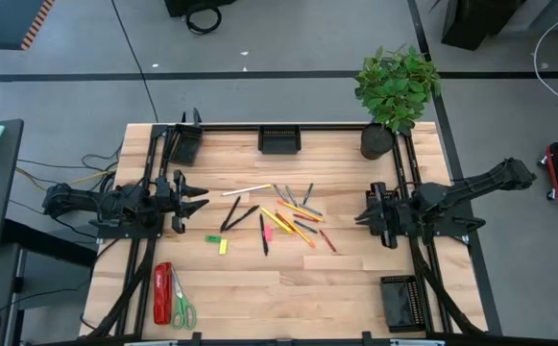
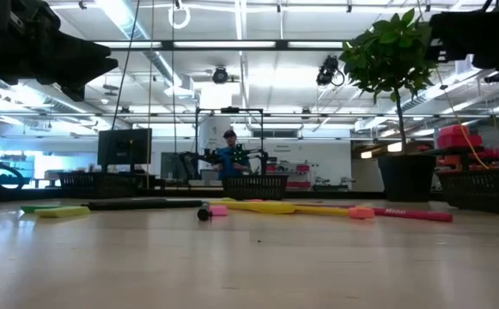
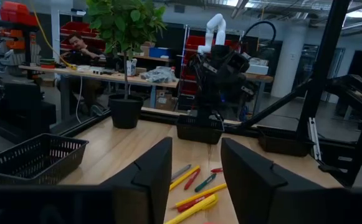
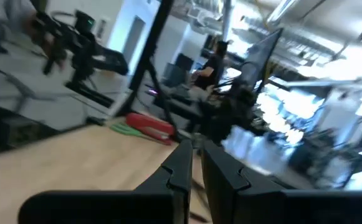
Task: Sort crayons/erasers/pens/pencils in bins
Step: Put the red crayon into the middle right black bin
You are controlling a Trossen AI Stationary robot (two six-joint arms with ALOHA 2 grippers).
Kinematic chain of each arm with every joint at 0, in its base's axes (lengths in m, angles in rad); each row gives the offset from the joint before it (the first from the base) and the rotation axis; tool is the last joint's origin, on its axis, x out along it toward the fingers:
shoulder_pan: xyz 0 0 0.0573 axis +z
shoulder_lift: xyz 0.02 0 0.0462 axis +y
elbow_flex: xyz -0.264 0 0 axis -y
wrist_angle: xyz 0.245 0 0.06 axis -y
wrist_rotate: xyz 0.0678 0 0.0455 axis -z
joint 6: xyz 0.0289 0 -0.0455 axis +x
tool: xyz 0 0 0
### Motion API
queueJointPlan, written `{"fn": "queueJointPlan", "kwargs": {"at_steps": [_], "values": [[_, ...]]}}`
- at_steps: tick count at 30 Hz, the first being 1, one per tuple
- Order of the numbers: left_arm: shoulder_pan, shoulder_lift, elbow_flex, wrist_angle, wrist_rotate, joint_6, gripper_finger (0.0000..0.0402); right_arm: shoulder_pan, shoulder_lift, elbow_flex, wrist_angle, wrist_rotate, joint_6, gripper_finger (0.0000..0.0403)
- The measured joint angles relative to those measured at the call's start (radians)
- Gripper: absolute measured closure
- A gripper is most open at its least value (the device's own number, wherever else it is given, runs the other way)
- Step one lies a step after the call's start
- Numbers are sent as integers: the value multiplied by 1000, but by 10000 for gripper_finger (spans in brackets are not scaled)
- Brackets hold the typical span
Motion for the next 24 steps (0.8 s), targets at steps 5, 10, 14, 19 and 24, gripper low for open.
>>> {"fn": "queueJointPlan", "kwargs": {"at_steps": [5, 10, 14, 19, 24], "values": [[0, 0, 0, 52, 0, 0, 251, 0, 0, 0, -52, -72, 283, 362], [15, 1, 0, 217, -6, 114, 258, 0, 0, 0, -50, -85, 505, 362], [59, 2, 0, 430, -8, 172, 262, 0, 0, 0, -41, -85, 563, 362], [179, 84, 23, 469, -69, 189, 258, -3, 0, 9, -47, 149, 591, 362], [347, 355, 122, 443, -76, 17, 252, -54, 55, 105, -295, 263, 722, 339]]}}
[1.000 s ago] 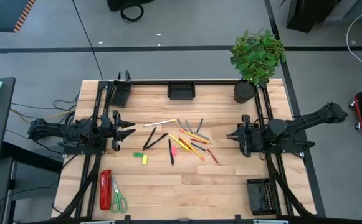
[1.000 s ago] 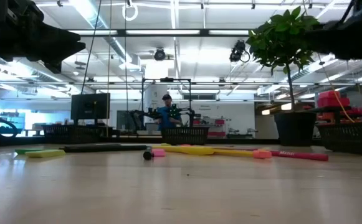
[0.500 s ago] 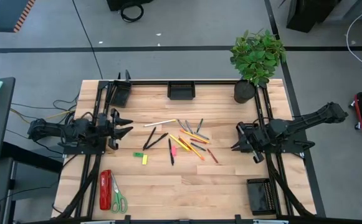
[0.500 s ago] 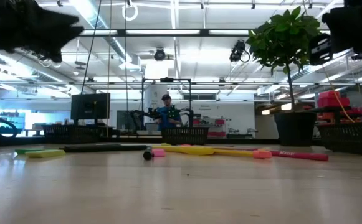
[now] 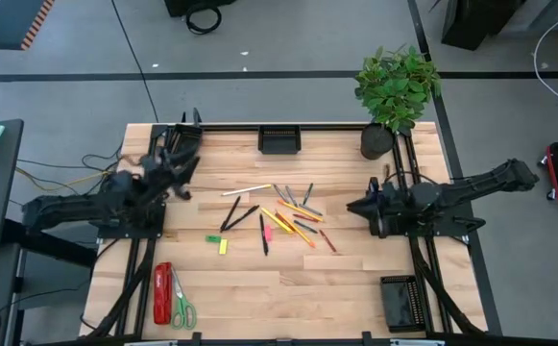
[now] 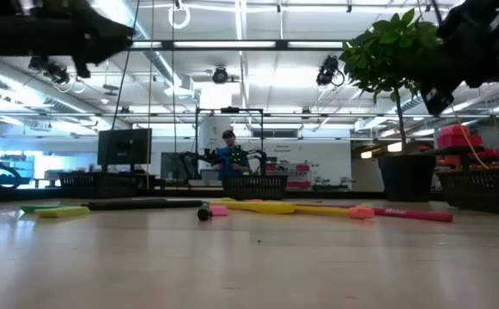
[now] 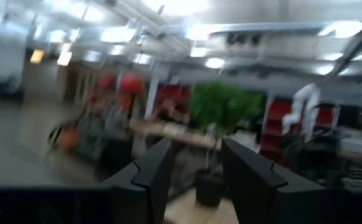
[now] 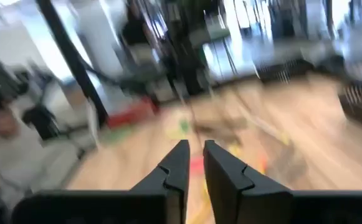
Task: Sort crayons/erasers/pens/pencils in bins
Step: Put the red crayon into the middle right black bin
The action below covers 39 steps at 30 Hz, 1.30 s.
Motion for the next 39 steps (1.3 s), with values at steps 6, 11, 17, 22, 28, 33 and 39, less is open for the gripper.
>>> {"fn": "queueJointPlan", "kwargs": {"at_steps": [6, 11, 17, 22, 28, 33, 39], "values": [[119, 457, 269, -175, 255, -23, 253, -98, 248, 246, -372, 43, 193, 285], [135, 771, 488, -240, 340, 17, 257, -109, 566, 439, -501, 35, 307, 255], [129, 931, 715, -520, 343, 78, 253, -100, 875, 650, -719, -133, 421, 252], [108, 908, 739, -636, 343, 173, 259, -23, 1021, 727, -781, -222, 546, 254], [84, 902, 696, -601, 344, 148, 266, 31, 1095, 763, -777, -219, 673, 254], [66, 924, 680, -486, 344, 203, 262, 43, 1153, 766, -777, -185, 702, 258], [65, 921, 680, -389, 343, 252, 263, 52, 1256, 766, -764, -158, 764, 282]]}}
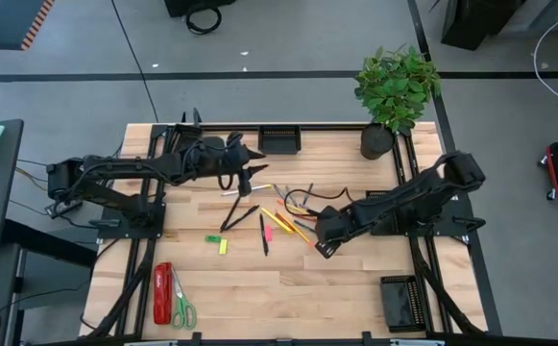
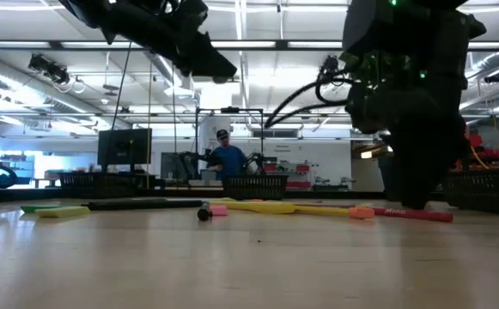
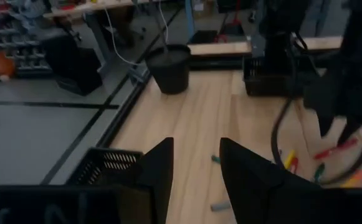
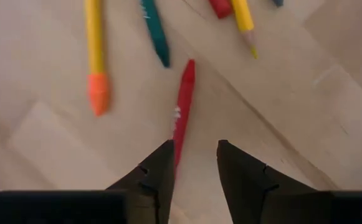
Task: Sort crayons/erasers/pens/pencils in bins
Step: Put the red crayon into the middle right black bin
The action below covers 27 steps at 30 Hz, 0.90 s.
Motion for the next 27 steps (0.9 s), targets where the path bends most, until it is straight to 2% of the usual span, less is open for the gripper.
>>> {"fn": "queueJointPlan", "kwargs": {"at_steps": [4, 11, 20, 27], "values": [[-3, 0, 0, 2, 0, 0, 266, 2, 31, 4, 14, 1, 24, 300], [-11, 0, 0, -8, 0, -30, 259, 2, 13, 0, 4, 14, 48, 316], [-11, 0, 0, 61, 0, 35, 259, 2, 12, -1, -23, 18, -60, 335], [-11, 0, 0, 79, -2, 74, 263, 1, 11, -4, -25, 88, -112, 351]]}}
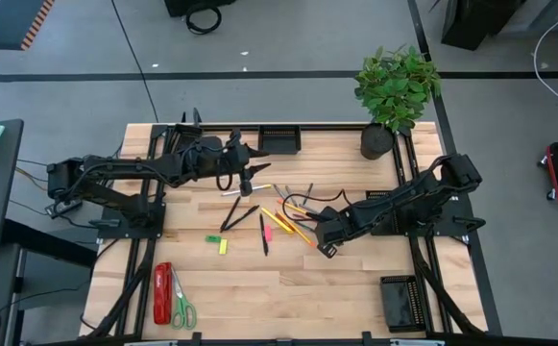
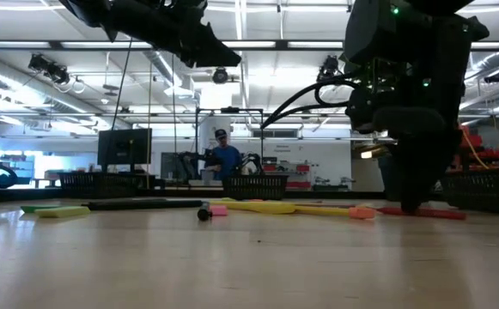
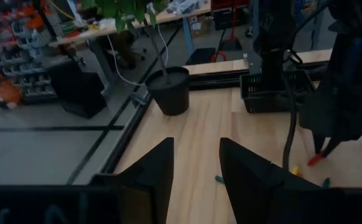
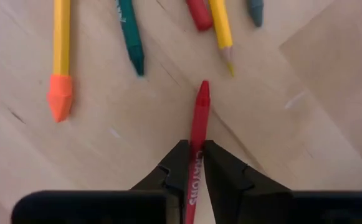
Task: Sort crayons/erasers/pens/pencils in bins
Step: Put the red crayon into the middle right black bin
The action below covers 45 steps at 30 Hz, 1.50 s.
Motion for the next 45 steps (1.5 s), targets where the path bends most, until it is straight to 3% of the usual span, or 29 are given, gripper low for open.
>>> {"fn": "queueJointPlan", "kwargs": {"at_steps": [4, 10, 13, 17, 23, 26, 33, 40, 45], "values": [[0, 0, 0, 56, -2, 86, 260, 12, 0, 0, 2, 46, 18, 352], [0, 0, 0, 177, -37, 155, 269, 120, -1, 0, 2, 356, 124, 352], [0, 0, 0, 169, -59, 164, 273, 161, -2, 0, 1, 397, 192, 343], [0, 0, 0, 127, -82, 166, 270, 236, -2, -1, -1, 440, 300, 305], [6, 0, 0, 112, -85, 161, 263, 401, -2, -73, -29, 775, 545, 235], [6, 0, 0, 91, -84, 126, 263, 466, -2, -159, 43, 861, 671, 221], [5, 0, 0, 45, -84, 83, 268, 499, -2, -259, 221, 922, 592, 228], [5, 0, 0, 86, -84, 57, 270, 448, -2, -259, 270, 802, 436, 239], [6, 0, 0, 88, -84, 58, 273, 431, -2, -259, 268, 787, 426, 240]]}}
